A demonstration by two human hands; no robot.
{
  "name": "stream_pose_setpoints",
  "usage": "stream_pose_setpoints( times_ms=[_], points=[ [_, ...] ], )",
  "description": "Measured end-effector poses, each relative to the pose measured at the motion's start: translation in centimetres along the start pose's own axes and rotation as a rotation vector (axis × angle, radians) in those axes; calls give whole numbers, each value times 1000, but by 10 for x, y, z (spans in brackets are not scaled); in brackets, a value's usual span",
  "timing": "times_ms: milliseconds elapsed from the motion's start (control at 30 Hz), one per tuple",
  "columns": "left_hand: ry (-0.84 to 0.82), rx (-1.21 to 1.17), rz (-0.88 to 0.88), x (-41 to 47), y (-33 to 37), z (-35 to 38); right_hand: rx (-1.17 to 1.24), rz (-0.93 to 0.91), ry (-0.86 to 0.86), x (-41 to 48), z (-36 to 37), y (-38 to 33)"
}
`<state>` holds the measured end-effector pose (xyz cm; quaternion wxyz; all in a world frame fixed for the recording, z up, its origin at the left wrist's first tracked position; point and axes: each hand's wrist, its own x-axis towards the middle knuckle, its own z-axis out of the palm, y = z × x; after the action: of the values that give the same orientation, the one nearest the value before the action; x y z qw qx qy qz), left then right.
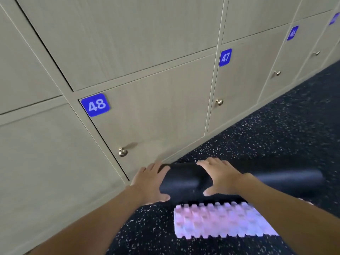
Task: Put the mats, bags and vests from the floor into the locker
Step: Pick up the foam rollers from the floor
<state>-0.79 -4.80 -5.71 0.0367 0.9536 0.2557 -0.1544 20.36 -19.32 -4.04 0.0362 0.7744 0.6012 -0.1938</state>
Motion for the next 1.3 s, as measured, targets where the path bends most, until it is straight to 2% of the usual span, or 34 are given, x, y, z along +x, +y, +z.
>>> stream_pose_setpoints(
  times_ms=[133, 267, 433, 600, 700, 800, 900, 967, 1067, 1200, 1300],
  points=[
    [-49, 1, -18, 28, -10, 26, -44, -17, -40, 31, 31, 10],
    [-69, 20, -4, 49, -17, 44, -131, -2, -10, 54, 51, 14],
    [-29, 48, 29, 59, -22, 44, -312, -39, -5, 66, 51, 11],
    [102, 54, 33, 45, -20, 44, -352, -61, 65, 63, 45, 5],
    [173, -53, 10, 27, -23, 40, -350, -90, 123, 57, 41, 3],
    [219, -245, -119, 5, -29, 43, -336, -115, 119, 52, 36, 1],
    [86, -518, -252, -9, -42, 56, -310, -118, 82, 56, 37, -1],
    [15, -556, -233, -10, -47, 66, -305, -114, 58, 62, 45, -4],
    [-2, -576, -209, -2, -45, 76, -309, -115, 11, 70, 56, -4],
    [32, -747, -238, 2, -37, 81, -306, -123, -4, 77, 51, -4],
    [79, -787, -230, -7, -37, 76, -330, -145, 37, 74, 46, -6]
  ],
)
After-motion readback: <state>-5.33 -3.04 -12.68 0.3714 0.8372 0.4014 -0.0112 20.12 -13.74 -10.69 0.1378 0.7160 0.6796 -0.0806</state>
